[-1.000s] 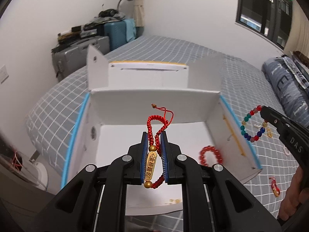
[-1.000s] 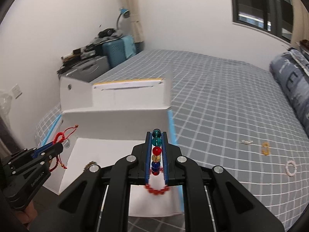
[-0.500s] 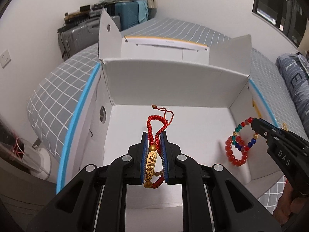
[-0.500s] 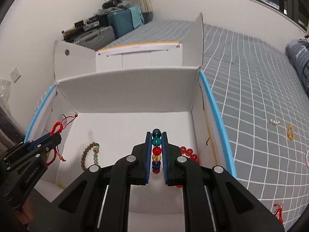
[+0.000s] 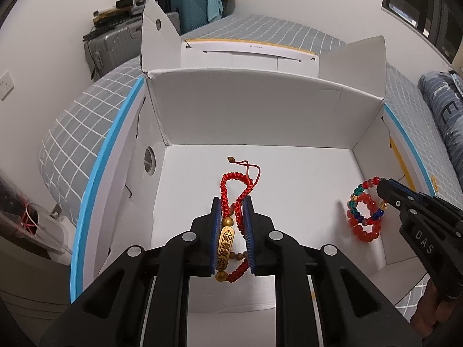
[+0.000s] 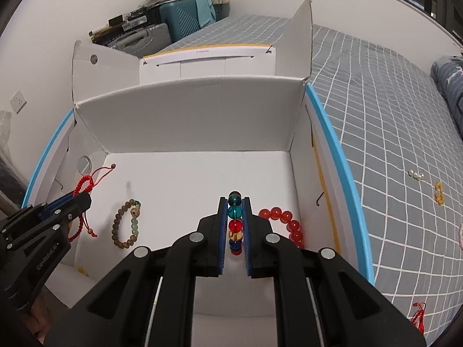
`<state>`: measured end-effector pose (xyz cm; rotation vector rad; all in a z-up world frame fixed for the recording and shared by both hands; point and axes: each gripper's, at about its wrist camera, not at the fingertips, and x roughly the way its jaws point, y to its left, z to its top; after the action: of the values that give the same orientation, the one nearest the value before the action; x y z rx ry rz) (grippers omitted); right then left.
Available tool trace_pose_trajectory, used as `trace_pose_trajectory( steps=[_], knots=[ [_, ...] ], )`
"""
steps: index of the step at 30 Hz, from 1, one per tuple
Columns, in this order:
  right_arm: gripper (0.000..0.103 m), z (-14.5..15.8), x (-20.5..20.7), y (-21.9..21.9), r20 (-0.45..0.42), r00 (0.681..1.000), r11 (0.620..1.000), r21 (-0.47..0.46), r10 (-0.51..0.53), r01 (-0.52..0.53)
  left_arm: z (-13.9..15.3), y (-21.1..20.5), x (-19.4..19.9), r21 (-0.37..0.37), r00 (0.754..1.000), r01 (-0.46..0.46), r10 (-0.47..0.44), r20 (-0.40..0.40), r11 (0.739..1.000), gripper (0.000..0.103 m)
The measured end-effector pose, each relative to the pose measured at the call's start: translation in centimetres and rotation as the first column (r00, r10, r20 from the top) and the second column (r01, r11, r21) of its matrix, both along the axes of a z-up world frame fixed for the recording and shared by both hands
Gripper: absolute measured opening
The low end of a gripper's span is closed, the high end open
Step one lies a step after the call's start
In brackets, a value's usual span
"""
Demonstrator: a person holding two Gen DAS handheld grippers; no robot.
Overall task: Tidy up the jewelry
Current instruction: 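Carry the red string bracelet with left tool while right tool carries multicolour bracelet over box, then open both tools to drop the bracelets inside the box, then move both tools back over the remaining bracelets on the bed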
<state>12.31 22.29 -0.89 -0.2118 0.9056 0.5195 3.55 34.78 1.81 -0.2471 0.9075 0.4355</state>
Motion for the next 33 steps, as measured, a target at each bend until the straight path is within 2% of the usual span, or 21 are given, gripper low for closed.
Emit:
trace_pose_trajectory(
  steps=[3,6,10,11,14,21,23,30,33],
  knots=[
    [0.011,-0.1,-0.1,0.1,-0.001,1.0,1.0,-0.001,0.005,-0.005,0.0,-0.2,0.0,-0.004,1.0,0.006,-0.006,-0.004,1.0,0.016],
    [0.013,0.3,-0.3,0.1,0.0,1.0,1.0,0.009,0.012,-0.012,0.2,-0.5,0.0,-0.003,1.0,0.012,-0.012,-0.001,1.0,0.023],
    [0.052,1.5,-0.6,-0.8,0.017,1.0,0.999,0.053,0.008,-0.009,0.8,-0.8,-0.2,0.002,1.0,0.004,-0.004,0.014,1.0,0.043],
    [0.055,1.8,-0.7,-1.0,0.021,1.0,0.998,0.058,0.005,-0.007,1.0,-0.9,-0.3,0.005,1.0,0.002,-0.002,0.022,1.0,0.051],
    [0.069,3.2,-0.8,-2.3,0.05,0.999,0.997,0.075,-0.007,0.004,1.8,-1.3,-0.5,0.021,0.999,-0.007,0.006,0.045,1.0,0.064],
    [0.096,6.3,-0.2,-7.3,0.128,0.987,0.991,0.095,-0.101,0.09,3.5,-3.6,-0.7,0.036,0.995,0.013,-0.016,0.098,0.999,0.089],
    [0.095,7.0,0.1,-9.0,0.161,0.977,0.988,0.093,-0.138,0.124,3.9,-4.7,-0.5,0.044,0.993,0.018,-0.022,0.112,0.999,0.097],
    [0.095,8.9,2.7,-17.9,0.219,0.933,0.958,0.073,-0.286,0.276,5.4,-12.1,1.2,0.036,0.982,0.135,-0.139,0.132,0.99,0.097],
    [0.096,8.9,4.2,-22.1,0.207,0.921,0.944,0.057,-0.329,0.325,5.4,-16.0,2.3,0.033,0.971,0.195,-0.198,0.131,0.98,0.097]
  ],
)
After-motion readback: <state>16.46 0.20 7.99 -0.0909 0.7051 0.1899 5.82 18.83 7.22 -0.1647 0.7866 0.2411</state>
